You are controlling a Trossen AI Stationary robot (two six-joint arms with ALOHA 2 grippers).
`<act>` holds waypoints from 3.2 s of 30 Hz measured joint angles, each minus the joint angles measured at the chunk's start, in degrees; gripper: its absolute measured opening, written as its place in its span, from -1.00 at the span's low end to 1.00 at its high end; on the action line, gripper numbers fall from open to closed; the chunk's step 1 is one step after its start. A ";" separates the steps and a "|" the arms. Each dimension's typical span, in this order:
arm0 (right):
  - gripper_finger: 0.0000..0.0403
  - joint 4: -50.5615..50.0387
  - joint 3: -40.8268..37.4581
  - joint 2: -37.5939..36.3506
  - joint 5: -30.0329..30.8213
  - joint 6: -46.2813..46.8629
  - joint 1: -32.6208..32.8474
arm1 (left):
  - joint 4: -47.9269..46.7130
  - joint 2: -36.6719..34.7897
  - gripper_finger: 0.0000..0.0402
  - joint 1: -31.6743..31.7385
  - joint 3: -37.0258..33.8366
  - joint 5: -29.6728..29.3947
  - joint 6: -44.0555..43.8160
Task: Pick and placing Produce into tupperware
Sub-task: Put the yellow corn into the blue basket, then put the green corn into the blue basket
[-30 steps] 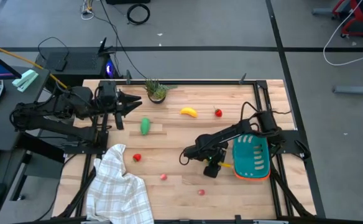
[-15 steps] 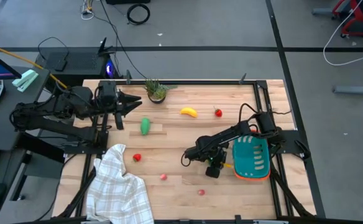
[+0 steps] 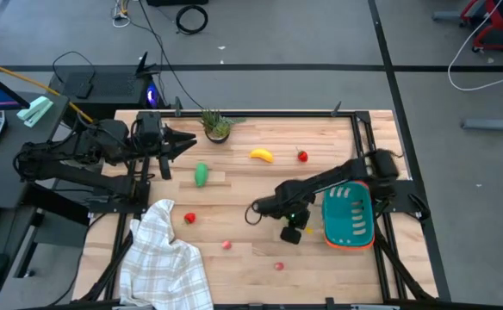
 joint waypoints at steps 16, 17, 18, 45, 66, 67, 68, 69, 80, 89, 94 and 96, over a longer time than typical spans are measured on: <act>-0.98 -15.17 0.17 -32.29 23.01 26.01 -5.56 | -0.07 0.00 -0.67 0.05 0.00 -0.02 -1.47; -0.98 -17.72 0.17 -33.09 22.80 27.26 -5.14 | -0.06 0.00 -0.67 0.05 0.00 -0.02 -1.50; -0.98 -20.11 0.15 -33.64 22.52 28.39 -4.63 | -0.06 0.00 -0.66 0.05 0.00 -0.02 -1.49; -0.85 4.91 -30.90 -31.86 5.63 37.19 2.58 | -0.17 0.75 -0.68 0.04 -0.02 -1.95 -4.44; -0.31 2.44 -20.31 -32.49 2.44 39.90 0.79 | 0.05 0.76 -0.72 0.05 -0.02 -1.92 -6.15; -0.32 1.54 -18.05 -32.49 4.08 38.85 0.43 | 0.03 0.76 -0.71 0.05 -0.02 -1.93 -7.00; -0.32 0.75 -15.58 -32.49 5.97 37.83 0.13 | 0.02 0.76 -0.70 0.10 -0.02 -1.93 -7.97; -0.33 -0.10 -12.99 -32.49 7.95 37.08 -0.23 | 0.01 0.81 -0.68 0.31 -0.02 -1.93 -9.09; -0.33 -11.53 12.04 -32.60 27.86 29.31 -3.71 | -1.53 6.25 -0.38 5.50 0.00 -1.93 -9.83; -0.32 -11.00 18.85 -32.58 42.53 22.55 -3.97 | -2.29 18.22 -0.16 13.56 -0.07 4.01 -5.74; -0.32 -11.07 18.47 -32.56 43.61 22.50 -3.96 | -10.78 22.26 -0.18 17.54 -0.08 5.44 -16.09; -0.32 -11.11 18.25 -32.53 43.60 22.52 -3.71 | -17.19 22.66 -0.19 18.90 -0.04 7.28 -26.40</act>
